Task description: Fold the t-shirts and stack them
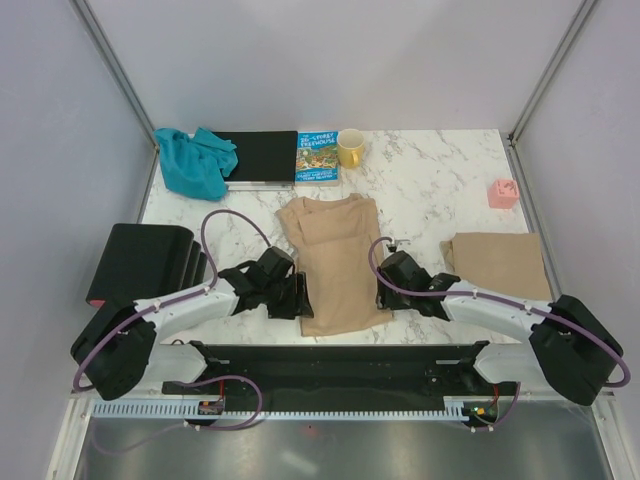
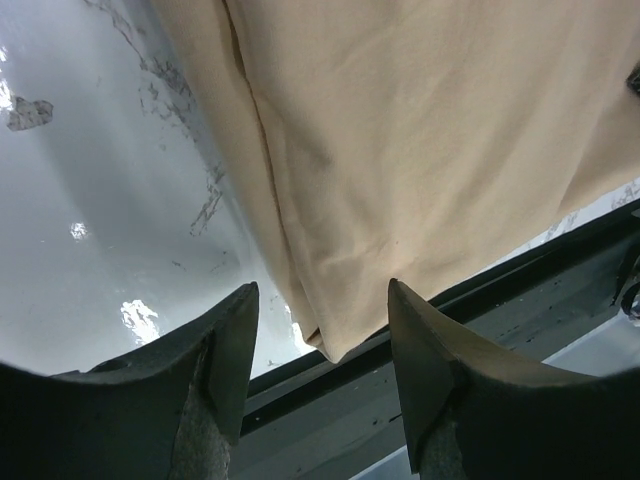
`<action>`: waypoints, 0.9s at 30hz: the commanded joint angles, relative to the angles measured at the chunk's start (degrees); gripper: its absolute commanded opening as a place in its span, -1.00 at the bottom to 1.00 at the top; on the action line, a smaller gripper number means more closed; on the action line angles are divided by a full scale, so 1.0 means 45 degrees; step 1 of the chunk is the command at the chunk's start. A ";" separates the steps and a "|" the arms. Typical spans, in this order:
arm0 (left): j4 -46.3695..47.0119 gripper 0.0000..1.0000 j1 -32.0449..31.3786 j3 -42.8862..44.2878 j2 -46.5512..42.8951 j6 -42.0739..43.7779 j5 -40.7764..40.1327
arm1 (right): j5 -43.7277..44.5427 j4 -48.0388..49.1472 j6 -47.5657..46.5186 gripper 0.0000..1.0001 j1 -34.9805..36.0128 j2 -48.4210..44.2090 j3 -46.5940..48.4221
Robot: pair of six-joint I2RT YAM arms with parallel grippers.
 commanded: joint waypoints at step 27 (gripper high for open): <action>-0.0260 0.19 -0.1005 -0.0403 0.1069 -0.1416 0.0010 | -0.0896 -0.1001 0.0090 0.12 0.0025 0.1812 0.0199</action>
